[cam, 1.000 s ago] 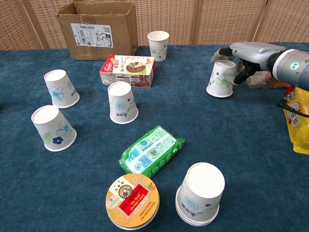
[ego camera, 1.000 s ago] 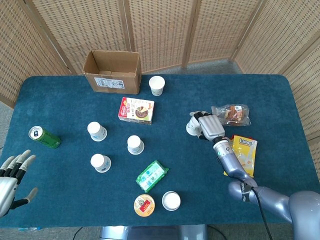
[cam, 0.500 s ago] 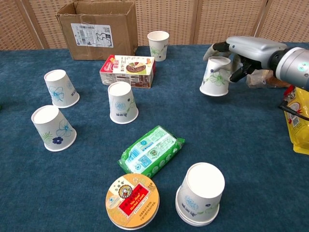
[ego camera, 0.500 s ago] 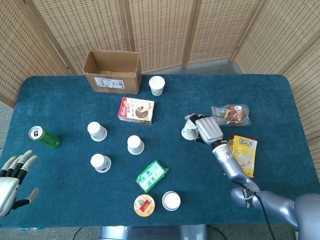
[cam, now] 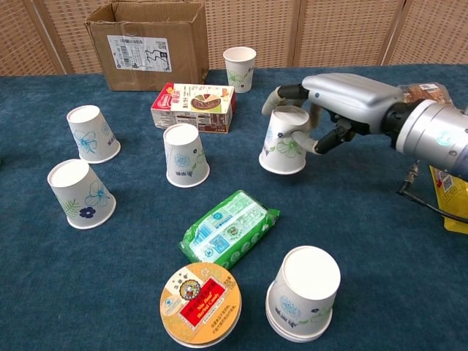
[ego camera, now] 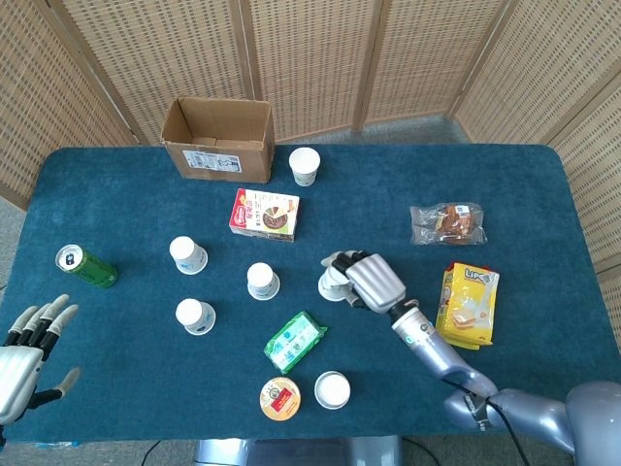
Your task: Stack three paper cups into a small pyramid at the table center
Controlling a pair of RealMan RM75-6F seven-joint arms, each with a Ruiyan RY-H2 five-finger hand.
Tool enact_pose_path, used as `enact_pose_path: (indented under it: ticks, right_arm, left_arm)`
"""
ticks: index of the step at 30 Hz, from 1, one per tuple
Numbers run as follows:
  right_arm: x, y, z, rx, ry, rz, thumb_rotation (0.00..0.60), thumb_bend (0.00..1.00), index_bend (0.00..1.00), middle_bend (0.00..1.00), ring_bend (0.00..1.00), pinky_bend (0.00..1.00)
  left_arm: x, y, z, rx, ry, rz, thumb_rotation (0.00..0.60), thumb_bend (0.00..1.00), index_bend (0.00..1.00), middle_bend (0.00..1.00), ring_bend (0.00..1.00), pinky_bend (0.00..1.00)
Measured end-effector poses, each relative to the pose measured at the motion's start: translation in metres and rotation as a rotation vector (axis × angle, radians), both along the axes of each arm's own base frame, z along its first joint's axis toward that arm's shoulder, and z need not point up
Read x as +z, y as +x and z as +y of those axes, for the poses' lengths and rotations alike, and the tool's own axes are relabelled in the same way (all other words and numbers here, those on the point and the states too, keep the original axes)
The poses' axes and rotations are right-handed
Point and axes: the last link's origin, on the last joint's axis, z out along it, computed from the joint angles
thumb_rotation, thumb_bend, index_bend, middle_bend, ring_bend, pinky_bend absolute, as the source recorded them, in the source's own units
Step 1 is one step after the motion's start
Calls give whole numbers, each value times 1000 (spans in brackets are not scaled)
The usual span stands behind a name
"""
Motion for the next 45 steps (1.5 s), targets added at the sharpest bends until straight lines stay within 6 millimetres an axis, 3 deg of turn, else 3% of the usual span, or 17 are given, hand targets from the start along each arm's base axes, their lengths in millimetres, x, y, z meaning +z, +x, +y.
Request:
enact_pose_path:
  ticks: [13, 38, 45]
  right_arm:
    - [-32, 35, -10, 2, -16, -19, 600, 643, 309, 359, 318, 463]
    - [-51, 55, -6, -33, -34, -31, 600, 652, 305, 353, 318, 463]
    - [-55, 52, -6, -30, -38, -18, 600, 630, 303, 352, 318, 463]
  left_arm:
    - [1, -2, 2, 9, -1, -1, 600, 371, 0, 0, 0, 0]
    - [2, -3, 2, 11, -1, -5, 600, 371, 0, 0, 0, 0]
    - [3, -4, 2, 14, 3, -10, 600, 371, 0, 0, 0, 0]
